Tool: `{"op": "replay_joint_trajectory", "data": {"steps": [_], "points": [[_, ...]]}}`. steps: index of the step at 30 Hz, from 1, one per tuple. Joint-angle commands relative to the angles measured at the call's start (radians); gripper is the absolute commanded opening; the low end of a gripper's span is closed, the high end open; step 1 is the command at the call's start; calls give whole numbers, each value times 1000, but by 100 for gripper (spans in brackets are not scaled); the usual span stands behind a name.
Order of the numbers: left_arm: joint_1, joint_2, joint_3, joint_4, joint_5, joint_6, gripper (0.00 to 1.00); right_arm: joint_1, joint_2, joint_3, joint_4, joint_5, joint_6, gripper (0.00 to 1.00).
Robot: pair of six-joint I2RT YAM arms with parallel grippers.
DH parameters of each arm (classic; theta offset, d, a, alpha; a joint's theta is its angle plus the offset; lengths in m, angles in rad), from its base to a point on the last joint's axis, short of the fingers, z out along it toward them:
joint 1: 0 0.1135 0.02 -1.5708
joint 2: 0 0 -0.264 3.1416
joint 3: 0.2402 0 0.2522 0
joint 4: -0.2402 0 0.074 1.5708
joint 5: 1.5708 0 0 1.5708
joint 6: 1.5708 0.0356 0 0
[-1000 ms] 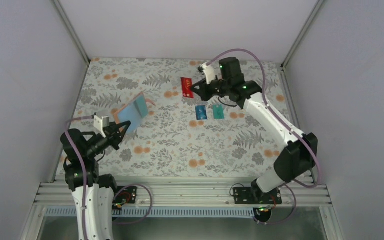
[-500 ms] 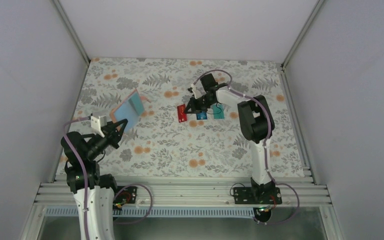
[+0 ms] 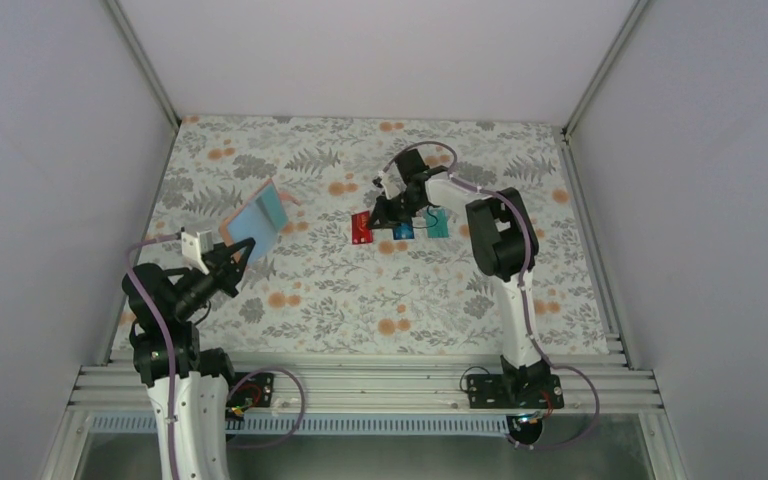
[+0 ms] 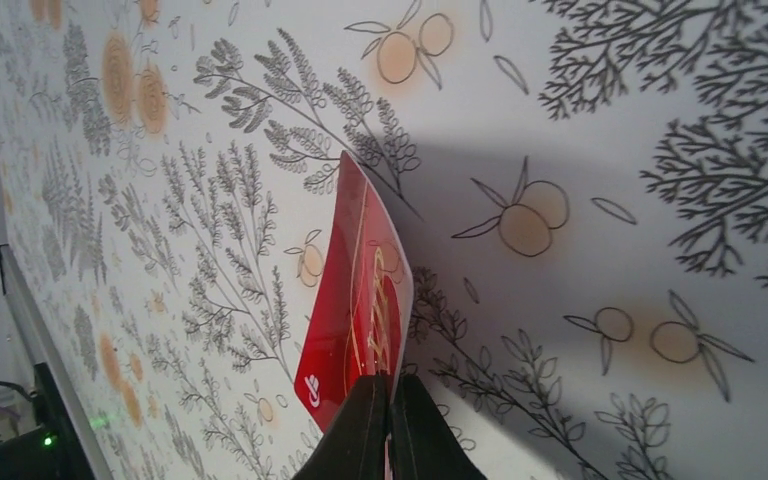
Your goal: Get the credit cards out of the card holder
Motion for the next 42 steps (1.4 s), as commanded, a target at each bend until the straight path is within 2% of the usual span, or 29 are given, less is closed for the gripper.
{"op": "replay_joint_trajectory", "data": {"steps": [1,3,7,10,17,20,23,26,28,31,34,39,42], "points": [[7,-1,-3,38,1,-13,2,7,36,4,8,131,35,4],[8,-8,-5,41,8,-12,2,7,42,7,13,147,39,9],[8,-6,-1,36,12,-8,2,7,29,9,11,164,45,26],[9,-11,-5,46,25,-9,2,7,-5,24,0,203,32,33],[8,-18,7,63,99,13,2,12,-183,22,-2,249,12,35],[8,-2,62,50,159,136,2,56,-385,-74,115,172,-100,39],[8,39,148,-1,236,291,2,90,-616,-200,265,-44,-204,51],[8,52,169,29,397,303,2,102,-764,-270,356,-240,-235,61],[8,55,177,36,477,306,2,130,-799,-269,361,-284,-250,66],[9,53,223,-89,532,447,2,202,-824,-263,343,-274,-312,71],[11,56,248,-132,582,483,2,272,-824,-245,337,-271,-344,75],[11,62,286,-170,576,510,2,291,-827,-229,274,-333,-430,78],[12,69,286,-118,475,401,2,291,-838,-219,245,-313,-437,79]]}}
